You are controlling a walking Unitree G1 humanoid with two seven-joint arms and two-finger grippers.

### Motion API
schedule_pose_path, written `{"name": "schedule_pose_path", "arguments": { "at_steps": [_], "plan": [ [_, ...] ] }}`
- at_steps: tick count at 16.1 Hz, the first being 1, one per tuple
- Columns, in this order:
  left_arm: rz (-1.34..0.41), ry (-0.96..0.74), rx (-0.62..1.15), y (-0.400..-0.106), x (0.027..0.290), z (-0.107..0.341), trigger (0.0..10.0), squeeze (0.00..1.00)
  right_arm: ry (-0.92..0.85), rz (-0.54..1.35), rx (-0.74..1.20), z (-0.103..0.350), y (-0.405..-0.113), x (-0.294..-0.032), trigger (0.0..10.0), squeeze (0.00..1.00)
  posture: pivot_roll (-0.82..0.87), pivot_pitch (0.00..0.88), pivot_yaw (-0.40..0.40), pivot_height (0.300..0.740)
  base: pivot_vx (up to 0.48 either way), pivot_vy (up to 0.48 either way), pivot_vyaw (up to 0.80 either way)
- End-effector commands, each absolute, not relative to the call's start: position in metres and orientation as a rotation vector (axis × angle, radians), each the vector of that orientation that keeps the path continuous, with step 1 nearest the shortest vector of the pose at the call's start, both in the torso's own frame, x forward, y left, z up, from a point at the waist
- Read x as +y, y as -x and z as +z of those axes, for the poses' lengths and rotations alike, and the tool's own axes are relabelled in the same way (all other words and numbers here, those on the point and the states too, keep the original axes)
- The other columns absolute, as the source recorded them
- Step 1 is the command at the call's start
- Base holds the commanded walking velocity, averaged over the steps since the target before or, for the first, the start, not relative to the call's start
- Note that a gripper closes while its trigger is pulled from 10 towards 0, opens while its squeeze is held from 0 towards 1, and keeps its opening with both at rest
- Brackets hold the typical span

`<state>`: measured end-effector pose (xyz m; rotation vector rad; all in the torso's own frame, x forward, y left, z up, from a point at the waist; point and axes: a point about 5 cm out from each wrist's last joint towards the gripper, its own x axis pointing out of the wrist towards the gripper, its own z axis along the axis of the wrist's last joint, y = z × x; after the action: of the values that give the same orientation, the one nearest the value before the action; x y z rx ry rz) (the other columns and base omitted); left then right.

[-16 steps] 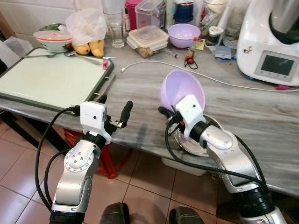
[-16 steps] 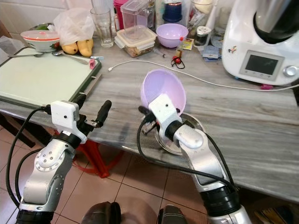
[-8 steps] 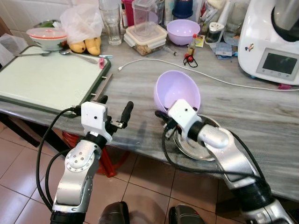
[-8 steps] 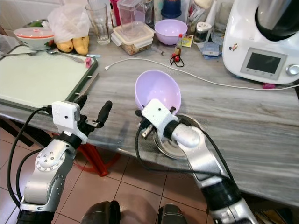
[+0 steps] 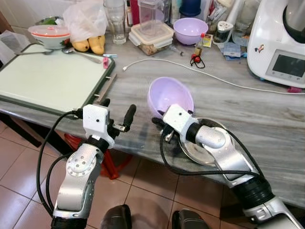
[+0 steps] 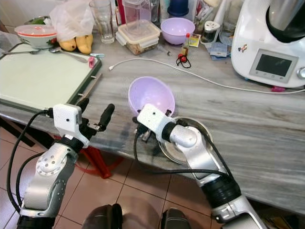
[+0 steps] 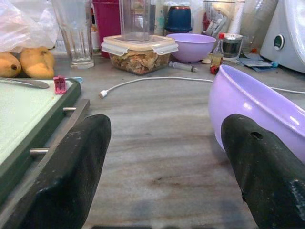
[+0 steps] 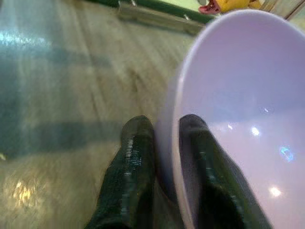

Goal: Setting the table

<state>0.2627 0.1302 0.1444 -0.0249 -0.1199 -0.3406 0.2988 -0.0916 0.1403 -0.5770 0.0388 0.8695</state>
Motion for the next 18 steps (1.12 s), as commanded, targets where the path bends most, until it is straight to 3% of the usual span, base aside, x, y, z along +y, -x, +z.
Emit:
{"name": "schedule_pose_path", "arguments": {
  "at_steps": [1,4,9,18],
  "plan": [
    [-0.346,0.015,-0.116,-0.261,0.130,0.145,10.0,0.00,0.594,0.888,0.051,0.141,-0.295,-0.093,10.0,1.00,-0.01,0.137,0.025,0.740,0.000,0.000,0.00],
    [-0.342,0.000,-0.119,-0.264,0.133,0.146,10.0,0.00,0.635,0.870,0.126,0.148,-0.290,-0.109,10.0,1.00,-0.02,0.127,0.029,0.740,0.000,0.000,0.00],
    [-0.349,0.002,-0.123,-0.267,0.131,0.146,10.0,0.00,0.647,0.849,0.104,0.165,-0.293,-0.112,10.0,1.00,-0.03,0.106,0.027,0.740,0.000,0.000,0.00],
    [-0.272,0.040,-0.049,-0.265,0.138,0.134,10.0,0.00,0.354,0.645,0.021,0.176,-0.276,-0.115,10.0,1.00,-0.04,0.108,0.029,0.740,0.000,0.000,0.00]
  ]
}}
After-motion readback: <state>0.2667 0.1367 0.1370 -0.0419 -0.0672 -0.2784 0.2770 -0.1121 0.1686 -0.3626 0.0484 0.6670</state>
